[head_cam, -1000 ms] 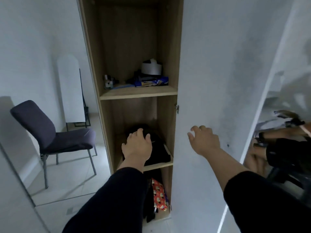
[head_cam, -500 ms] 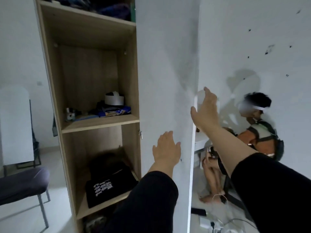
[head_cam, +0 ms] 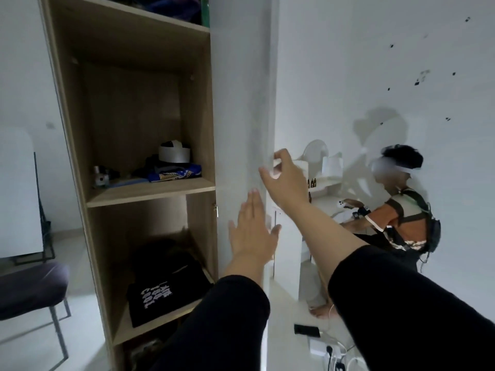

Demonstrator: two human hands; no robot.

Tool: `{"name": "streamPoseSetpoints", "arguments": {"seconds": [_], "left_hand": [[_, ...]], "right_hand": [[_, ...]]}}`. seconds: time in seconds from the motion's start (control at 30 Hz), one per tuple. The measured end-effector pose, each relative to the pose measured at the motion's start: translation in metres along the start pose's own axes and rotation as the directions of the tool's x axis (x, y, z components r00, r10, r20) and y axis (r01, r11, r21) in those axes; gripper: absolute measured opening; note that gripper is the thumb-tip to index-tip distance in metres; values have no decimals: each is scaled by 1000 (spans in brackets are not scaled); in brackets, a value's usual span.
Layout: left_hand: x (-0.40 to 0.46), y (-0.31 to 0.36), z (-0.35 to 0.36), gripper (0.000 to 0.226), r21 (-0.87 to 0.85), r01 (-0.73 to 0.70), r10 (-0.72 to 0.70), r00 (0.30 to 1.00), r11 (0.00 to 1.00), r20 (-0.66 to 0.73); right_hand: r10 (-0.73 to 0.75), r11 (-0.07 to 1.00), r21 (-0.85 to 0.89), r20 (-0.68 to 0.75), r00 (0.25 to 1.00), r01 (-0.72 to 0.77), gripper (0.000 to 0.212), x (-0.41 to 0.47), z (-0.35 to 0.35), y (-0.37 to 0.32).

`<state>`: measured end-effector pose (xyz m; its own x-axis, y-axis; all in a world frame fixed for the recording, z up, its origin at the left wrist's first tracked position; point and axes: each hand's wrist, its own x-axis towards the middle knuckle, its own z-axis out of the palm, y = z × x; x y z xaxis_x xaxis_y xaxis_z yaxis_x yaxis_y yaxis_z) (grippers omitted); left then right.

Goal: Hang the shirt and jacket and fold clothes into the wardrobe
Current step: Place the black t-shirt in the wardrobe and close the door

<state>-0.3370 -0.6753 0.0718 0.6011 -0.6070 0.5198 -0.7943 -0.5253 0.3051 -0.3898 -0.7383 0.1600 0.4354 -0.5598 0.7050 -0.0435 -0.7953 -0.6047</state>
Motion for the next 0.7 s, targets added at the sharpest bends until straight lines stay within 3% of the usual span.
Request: {"name": "streamPoseSetpoints", "arguments": {"seconds": [0.2,0.3,0.53,0.7], "left_hand": [[-25,-85,-41,106,267,187,-112,956,945,-272],[-39,-126,-58,108,321,248,-113,916,914,-386],[-50,-222,-100,115,337,421,-230,845,842,-482],[-30,-291,-125,127,424,439,-218,852,792,-476]], "right_hand": [[-186,976,143,153,970,165,61,-19,67,-36],[-255,966,93,148,956,243,68,-26,110,-61],[-348,920,-72,302,887,386,80,-27,196,-98],[-423,859,-114,390,818,499,75,-16,259,-109]]}}
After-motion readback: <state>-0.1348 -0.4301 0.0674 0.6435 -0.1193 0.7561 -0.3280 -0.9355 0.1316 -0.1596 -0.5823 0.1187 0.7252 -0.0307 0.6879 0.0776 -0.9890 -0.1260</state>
